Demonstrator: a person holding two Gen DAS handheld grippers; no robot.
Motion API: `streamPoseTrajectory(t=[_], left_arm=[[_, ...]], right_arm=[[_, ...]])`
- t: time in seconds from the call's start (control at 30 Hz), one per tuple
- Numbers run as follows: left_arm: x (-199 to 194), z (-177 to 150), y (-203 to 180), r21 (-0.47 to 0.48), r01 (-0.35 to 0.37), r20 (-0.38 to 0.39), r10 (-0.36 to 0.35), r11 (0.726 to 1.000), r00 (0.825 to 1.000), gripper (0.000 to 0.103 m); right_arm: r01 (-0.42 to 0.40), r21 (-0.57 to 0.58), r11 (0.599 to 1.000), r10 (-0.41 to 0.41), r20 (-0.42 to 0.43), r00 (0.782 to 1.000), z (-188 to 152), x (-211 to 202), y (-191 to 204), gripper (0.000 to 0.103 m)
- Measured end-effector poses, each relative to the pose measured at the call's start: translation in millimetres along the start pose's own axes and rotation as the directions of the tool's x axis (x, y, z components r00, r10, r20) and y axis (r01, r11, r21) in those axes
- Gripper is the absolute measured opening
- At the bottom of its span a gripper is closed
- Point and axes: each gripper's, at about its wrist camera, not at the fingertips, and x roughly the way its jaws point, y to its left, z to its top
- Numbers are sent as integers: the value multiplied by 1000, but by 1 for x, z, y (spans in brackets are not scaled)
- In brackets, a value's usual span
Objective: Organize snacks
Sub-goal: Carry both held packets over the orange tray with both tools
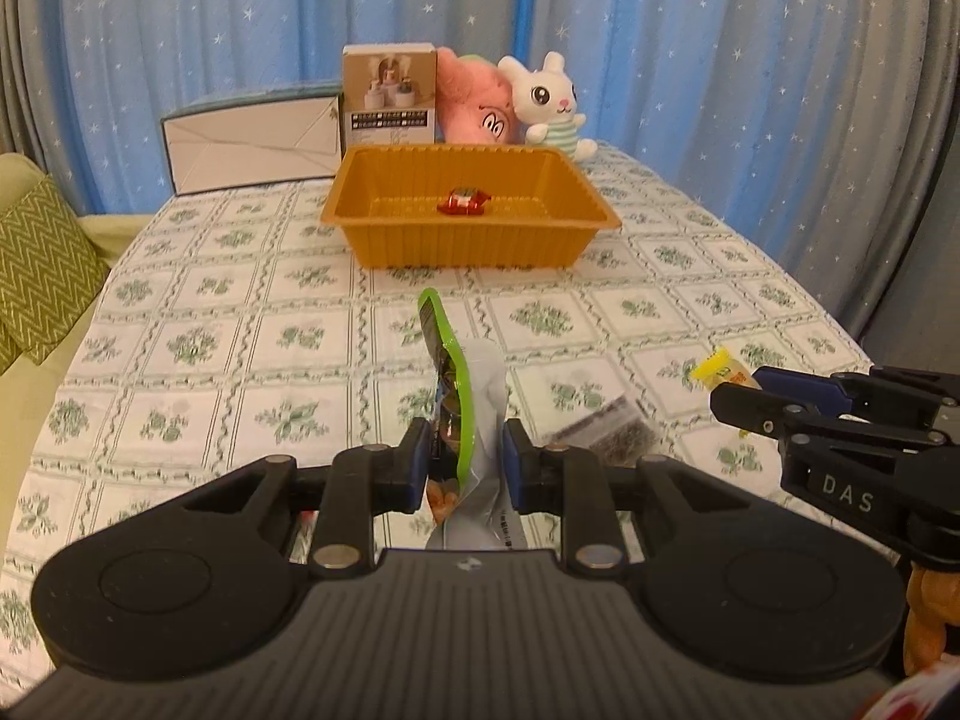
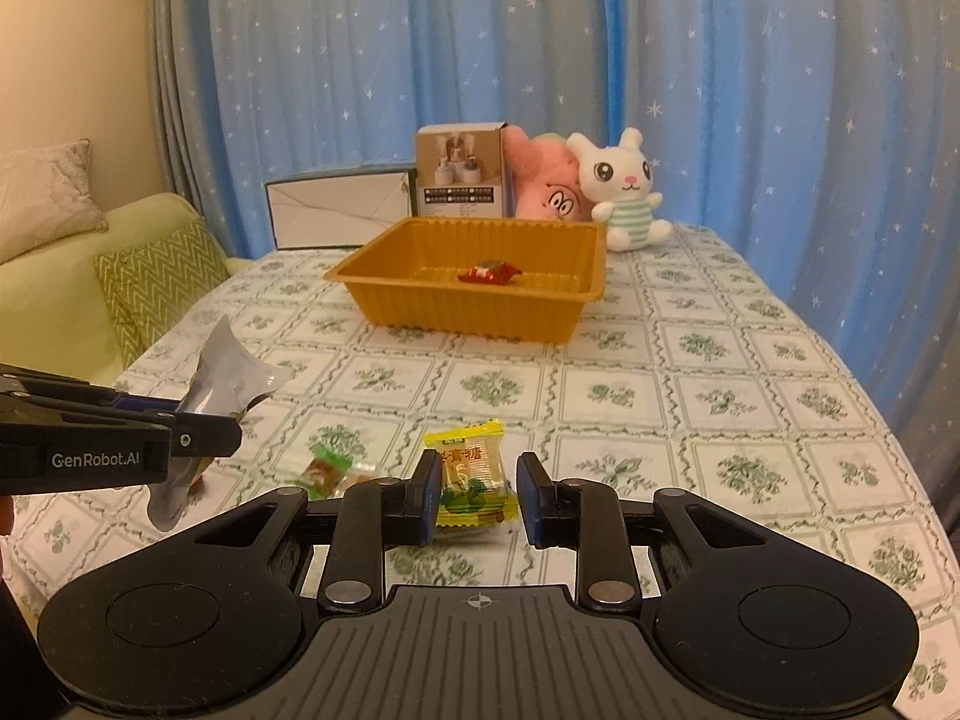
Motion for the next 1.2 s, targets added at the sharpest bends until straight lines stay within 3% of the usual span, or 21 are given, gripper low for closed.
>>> streamPoseTrajectory(t=[0.57,1.03,1.2], left_arm=[[31,58,2,43,9,59,-11,999,998,23],[93,111,23,11,21,97,-22,1000,995,23],[120,125,27,-7,29,112,-28,1000,993,23]], right_arm=[[21,-12,1000,-20,58,998,49,29,-25,27],[3,2,1000,-3,94,996,106,88,-35,27],[7,62,998,-12,86,996,121,116,-50,27]])
